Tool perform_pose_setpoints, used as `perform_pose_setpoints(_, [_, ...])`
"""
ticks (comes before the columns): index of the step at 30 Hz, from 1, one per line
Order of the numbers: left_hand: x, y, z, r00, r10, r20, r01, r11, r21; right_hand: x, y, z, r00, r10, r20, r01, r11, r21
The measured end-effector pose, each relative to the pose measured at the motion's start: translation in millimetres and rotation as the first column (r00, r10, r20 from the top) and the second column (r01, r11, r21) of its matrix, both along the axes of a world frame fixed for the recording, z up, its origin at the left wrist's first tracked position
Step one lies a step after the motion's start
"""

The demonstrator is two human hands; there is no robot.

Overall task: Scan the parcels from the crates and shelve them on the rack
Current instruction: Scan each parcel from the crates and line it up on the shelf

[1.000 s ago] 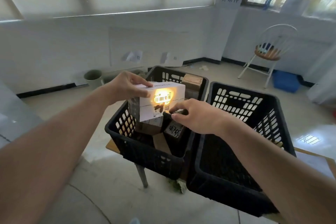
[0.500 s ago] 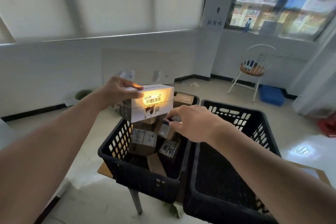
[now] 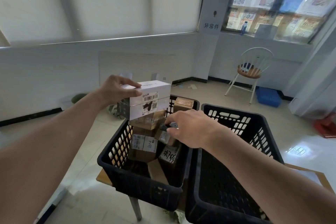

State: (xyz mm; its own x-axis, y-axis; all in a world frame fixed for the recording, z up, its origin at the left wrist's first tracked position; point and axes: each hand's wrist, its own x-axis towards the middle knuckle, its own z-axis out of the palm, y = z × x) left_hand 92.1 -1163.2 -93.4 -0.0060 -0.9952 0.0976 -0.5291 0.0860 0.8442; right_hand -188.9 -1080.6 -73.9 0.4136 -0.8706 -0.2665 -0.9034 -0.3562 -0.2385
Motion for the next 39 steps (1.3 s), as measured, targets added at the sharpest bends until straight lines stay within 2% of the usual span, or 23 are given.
perform_pose_setpoints(5, [5, -3, 0, 1.000, 0.002, -0.004, -0.002, 1.000, 0.009, 2, -6, 0, 0.999, -0.041, 0.016, 0.041, 0.999, -0.013])
perform_pose_setpoints(7, [6, -4, -1, 0.999, 0.009, -0.035, -0.008, 1.000, 0.013, 3, -7, 4, 0.995, -0.061, 0.079, 0.063, 0.998, -0.028])
perform_pose_setpoints(9, [8, -4, 0, 0.993, 0.021, -0.114, -0.018, 0.999, 0.031, 3, -8, 9, 0.967, -0.115, 0.226, 0.124, 0.992, -0.026])
perform_pose_setpoints(12, [11, -1, 4, 0.970, 0.009, -0.242, 0.005, 0.998, 0.057, 8, -15, 9, 0.826, -0.237, 0.512, 0.270, 0.963, 0.010])
perform_pose_setpoints(15, [10, 3, 11, 0.928, 0.007, -0.373, 0.020, 0.998, 0.067, 26, -25, 2, 0.647, -0.314, 0.695, 0.403, 0.915, 0.038])
perform_pose_setpoints(18, [12, 6, 17, 0.891, 0.030, -0.452, 0.004, 0.997, 0.073, 50, -36, -6, 0.510, -0.355, 0.784, 0.515, 0.856, 0.054])
perform_pose_setpoints(20, [17, 7, 21, 0.870, 0.025, -0.492, 0.012, 0.997, 0.072, 64, -43, -8, 0.403, -0.400, 0.823, 0.563, 0.817, 0.121])
perform_pose_setpoints(23, [28, 10, 25, 0.831, -0.038, -0.555, 0.098, 0.992, 0.078, 83, -51, -9, 0.293, -0.434, 0.852, 0.589, 0.784, 0.197])
perform_pose_setpoints(25, [36, 14, 25, 0.810, -0.096, -0.578, 0.168, 0.983, 0.073, 94, -54, -8, 0.300, -0.410, 0.861, 0.608, 0.778, 0.159])
perform_pose_setpoints(30, [56, 23, 24, 0.847, -0.197, -0.494, 0.239, 0.971, 0.022, 123, -58, 2, 0.266, -0.367, 0.891, 0.630, 0.766, 0.127])
perform_pose_setpoints(34, [70, 32, 28, 0.833, -0.226, -0.505, 0.267, 0.964, 0.009, 136, -61, 4, 0.318, -0.293, 0.902, 0.597, 0.801, 0.050])
perform_pose_setpoints(39, [77, 51, 33, 0.870, -0.105, -0.482, 0.131, 0.991, 0.021, 139, -63, 9, 0.359, -0.200, 0.912, 0.508, 0.861, -0.011])
